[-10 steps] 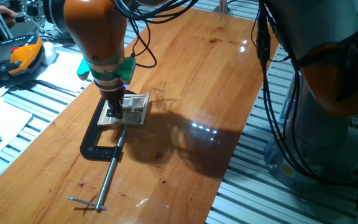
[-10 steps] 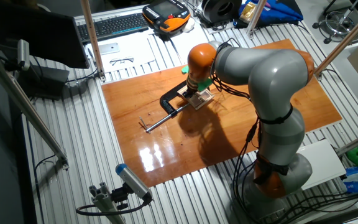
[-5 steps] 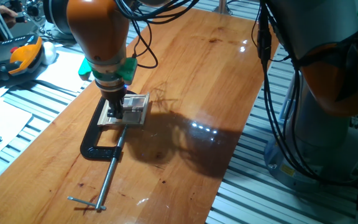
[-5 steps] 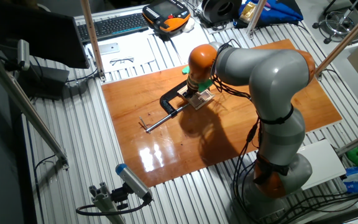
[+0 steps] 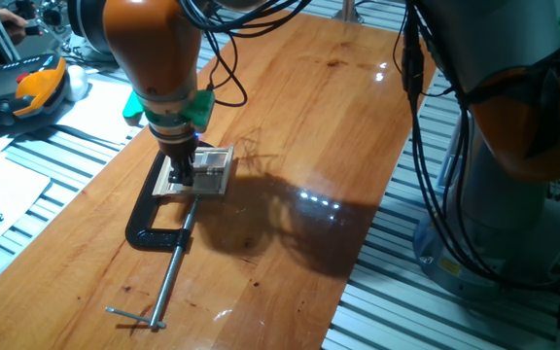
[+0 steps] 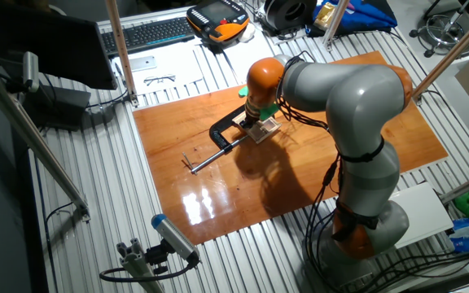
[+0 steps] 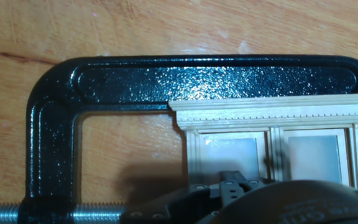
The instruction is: Close a sliding window
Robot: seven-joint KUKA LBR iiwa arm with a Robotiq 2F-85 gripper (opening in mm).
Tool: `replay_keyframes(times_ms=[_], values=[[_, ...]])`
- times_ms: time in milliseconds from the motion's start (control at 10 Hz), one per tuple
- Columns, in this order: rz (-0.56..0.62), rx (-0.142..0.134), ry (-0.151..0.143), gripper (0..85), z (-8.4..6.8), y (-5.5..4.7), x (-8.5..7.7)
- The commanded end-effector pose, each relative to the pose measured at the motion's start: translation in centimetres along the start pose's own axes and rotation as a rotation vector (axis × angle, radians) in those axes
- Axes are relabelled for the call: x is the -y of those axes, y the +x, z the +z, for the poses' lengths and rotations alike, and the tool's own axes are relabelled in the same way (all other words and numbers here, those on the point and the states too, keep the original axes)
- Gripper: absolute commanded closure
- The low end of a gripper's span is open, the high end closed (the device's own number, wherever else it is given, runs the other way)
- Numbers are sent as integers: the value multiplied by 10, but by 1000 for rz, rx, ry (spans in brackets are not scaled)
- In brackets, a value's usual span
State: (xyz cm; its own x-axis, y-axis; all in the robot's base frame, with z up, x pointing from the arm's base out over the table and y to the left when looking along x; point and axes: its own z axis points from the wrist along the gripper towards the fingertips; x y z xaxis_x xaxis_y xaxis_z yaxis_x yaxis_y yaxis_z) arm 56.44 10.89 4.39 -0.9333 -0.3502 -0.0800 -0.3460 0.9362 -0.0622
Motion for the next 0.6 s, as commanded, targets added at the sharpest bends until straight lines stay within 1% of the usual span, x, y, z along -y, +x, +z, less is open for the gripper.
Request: replay_keyframes(times_ms=[0, 500], values=[[0, -1, 0, 850, 0, 0, 0], [-4, -15, 6, 850, 0, 0, 0]])
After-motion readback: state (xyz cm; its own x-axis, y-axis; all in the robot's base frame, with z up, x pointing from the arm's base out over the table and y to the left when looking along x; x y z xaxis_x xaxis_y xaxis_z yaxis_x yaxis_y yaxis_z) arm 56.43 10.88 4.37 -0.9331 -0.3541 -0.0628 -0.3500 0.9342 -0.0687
